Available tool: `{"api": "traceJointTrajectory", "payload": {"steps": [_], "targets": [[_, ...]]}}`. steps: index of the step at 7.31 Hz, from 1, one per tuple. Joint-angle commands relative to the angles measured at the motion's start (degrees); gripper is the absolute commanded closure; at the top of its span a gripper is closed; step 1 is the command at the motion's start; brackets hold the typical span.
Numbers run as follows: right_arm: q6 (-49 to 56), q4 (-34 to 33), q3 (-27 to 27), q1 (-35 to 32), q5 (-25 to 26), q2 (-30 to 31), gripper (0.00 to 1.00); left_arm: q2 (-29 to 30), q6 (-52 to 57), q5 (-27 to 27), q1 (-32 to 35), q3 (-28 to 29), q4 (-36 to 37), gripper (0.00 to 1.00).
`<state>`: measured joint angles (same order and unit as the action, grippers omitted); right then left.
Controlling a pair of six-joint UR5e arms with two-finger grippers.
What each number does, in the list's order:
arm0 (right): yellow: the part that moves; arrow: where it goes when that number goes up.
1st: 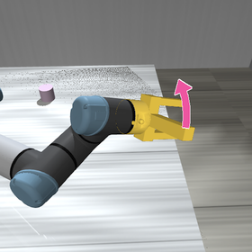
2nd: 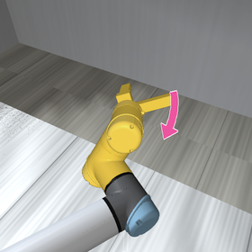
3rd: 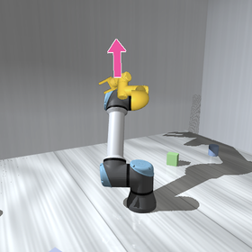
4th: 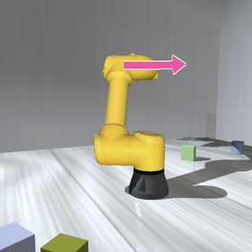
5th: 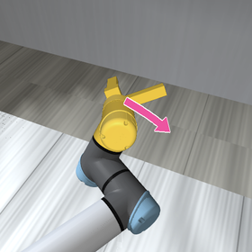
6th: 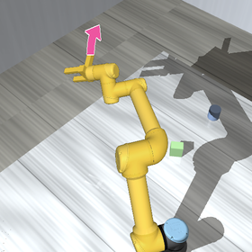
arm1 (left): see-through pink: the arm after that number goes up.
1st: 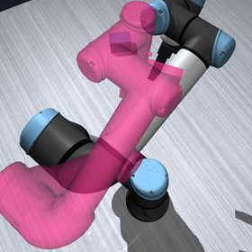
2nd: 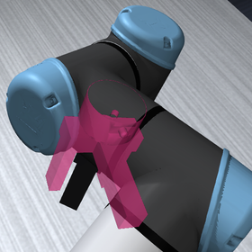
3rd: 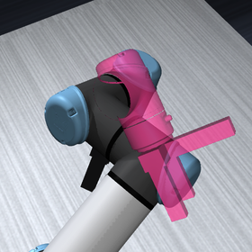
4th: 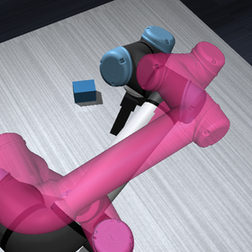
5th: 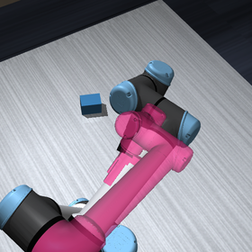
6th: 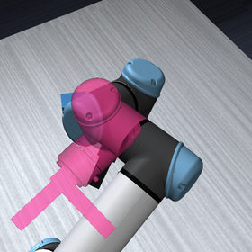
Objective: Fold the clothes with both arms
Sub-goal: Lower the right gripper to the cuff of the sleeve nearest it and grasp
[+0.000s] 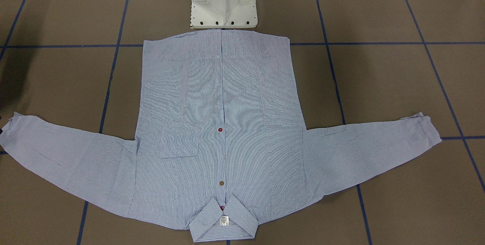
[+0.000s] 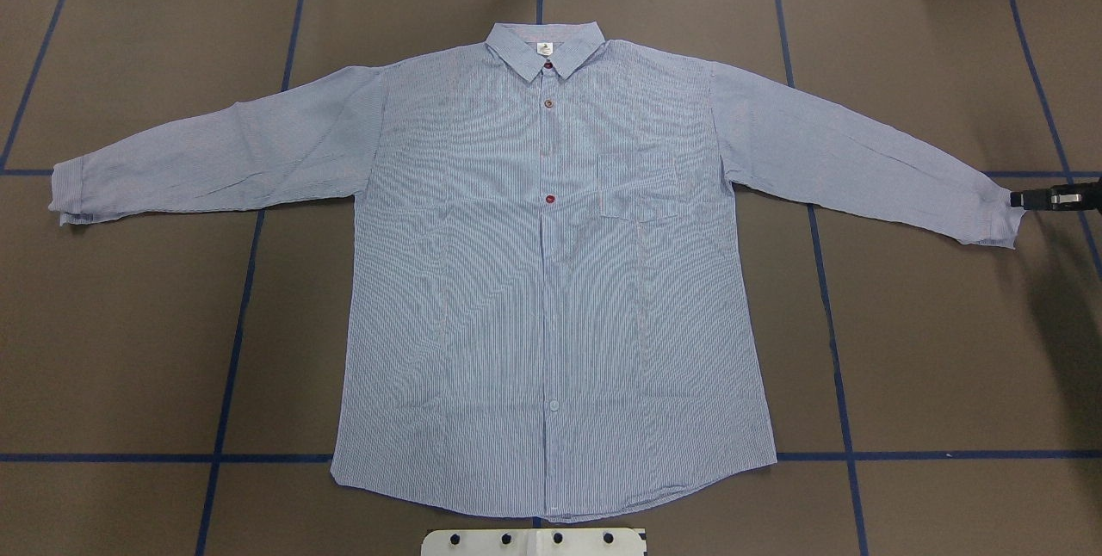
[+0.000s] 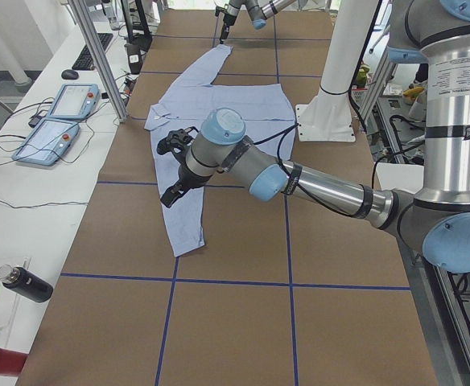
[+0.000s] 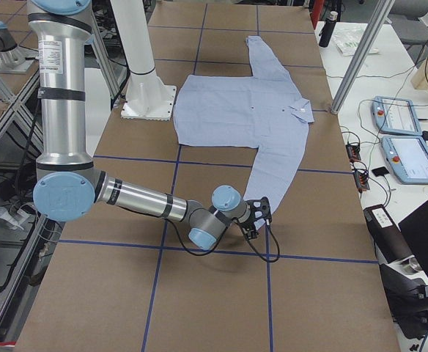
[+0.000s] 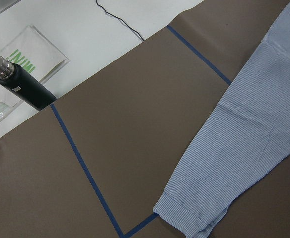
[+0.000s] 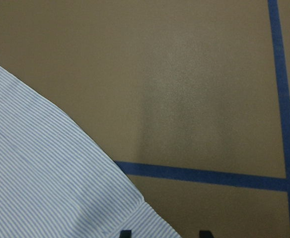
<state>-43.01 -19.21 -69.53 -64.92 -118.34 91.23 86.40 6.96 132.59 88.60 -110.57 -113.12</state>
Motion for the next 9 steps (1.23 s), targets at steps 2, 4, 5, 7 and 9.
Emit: {"api": "traceJointTrajectory", "payload": {"steps": [2, 4, 5, 7, 9], "targets": [[0.03, -0.04, 1.07, 0.49, 1.71, -0.53, 0.5, 0.0, 0.07, 0.04, 0.0, 0.0, 0.0, 0.0], [-0.06, -0.04, 1.07, 0.58, 1.71, -1.32, 0.6, 0.0, 0.15, 0.04, 0.0, 0.0, 0.0, 0.0], [-0.14, -0.04, 1.07, 0.67, 1.63, -1.49, 0.6, 0.0, 0.16, 0.04, 0.0, 0.0, 0.0, 0.0], [-0.14, -0.04, 1.07, 0.67, 1.62, -1.5, 0.6, 0.0, 0.24, 0.04, 0.0, 0.0, 0.0, 0.0], [-0.14, -0.04, 1.07, 0.67, 1.62, -1.5, 0.65, 0.0, 0.24, 0.04, 0.0, 0.0, 0.0, 0.0]]}}
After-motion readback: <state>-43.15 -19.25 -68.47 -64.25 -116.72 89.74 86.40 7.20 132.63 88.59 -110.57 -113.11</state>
